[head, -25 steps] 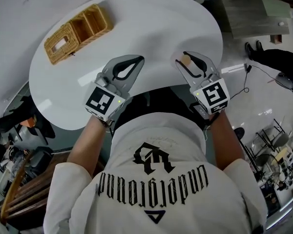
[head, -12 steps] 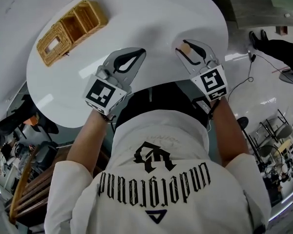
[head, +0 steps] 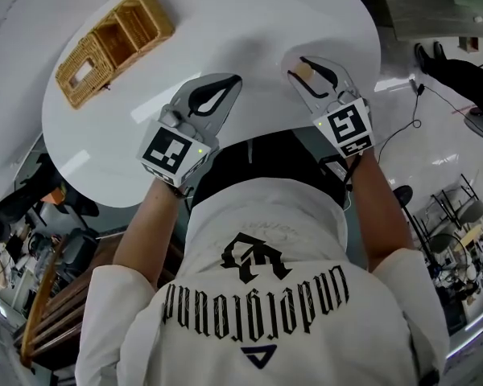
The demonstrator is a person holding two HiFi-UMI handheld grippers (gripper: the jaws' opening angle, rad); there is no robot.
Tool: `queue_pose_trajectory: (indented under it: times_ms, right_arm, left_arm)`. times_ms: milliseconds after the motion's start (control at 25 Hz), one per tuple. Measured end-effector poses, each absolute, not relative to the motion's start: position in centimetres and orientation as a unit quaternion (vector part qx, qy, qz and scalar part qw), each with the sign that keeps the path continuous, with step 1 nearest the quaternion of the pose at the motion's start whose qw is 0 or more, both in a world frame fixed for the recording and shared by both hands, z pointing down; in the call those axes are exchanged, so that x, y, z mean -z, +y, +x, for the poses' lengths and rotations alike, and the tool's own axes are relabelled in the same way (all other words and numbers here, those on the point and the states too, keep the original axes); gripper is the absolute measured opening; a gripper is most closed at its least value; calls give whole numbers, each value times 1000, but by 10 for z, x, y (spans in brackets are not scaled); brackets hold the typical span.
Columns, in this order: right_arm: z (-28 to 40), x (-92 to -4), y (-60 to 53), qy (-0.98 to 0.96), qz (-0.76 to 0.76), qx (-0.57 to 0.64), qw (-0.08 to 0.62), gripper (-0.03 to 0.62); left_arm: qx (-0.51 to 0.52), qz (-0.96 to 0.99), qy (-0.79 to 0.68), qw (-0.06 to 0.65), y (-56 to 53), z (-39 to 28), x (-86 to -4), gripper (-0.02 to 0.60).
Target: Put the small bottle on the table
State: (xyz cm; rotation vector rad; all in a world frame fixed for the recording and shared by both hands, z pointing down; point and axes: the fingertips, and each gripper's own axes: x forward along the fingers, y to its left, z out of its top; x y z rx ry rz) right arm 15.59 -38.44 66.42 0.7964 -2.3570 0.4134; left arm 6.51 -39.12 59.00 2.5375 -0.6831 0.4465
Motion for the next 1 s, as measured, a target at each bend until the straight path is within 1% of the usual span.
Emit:
queue_pose_trajectory:
  times_ms: [280,760,1000]
  right_arm:
    - [163,-674,-385,-886,306,-152,314,140]
    - [162,-680,-377,-880,303,-131,342,143]
    - [161,-679,-374,-876,307,-136,345,168]
  left_arm:
    - [-159,923,-250,247,-388,69,-593,8]
    - [-159,922,-253,245,-382,64,-587,8]
    - [-158,923,-255,240,-374,56,-581,8]
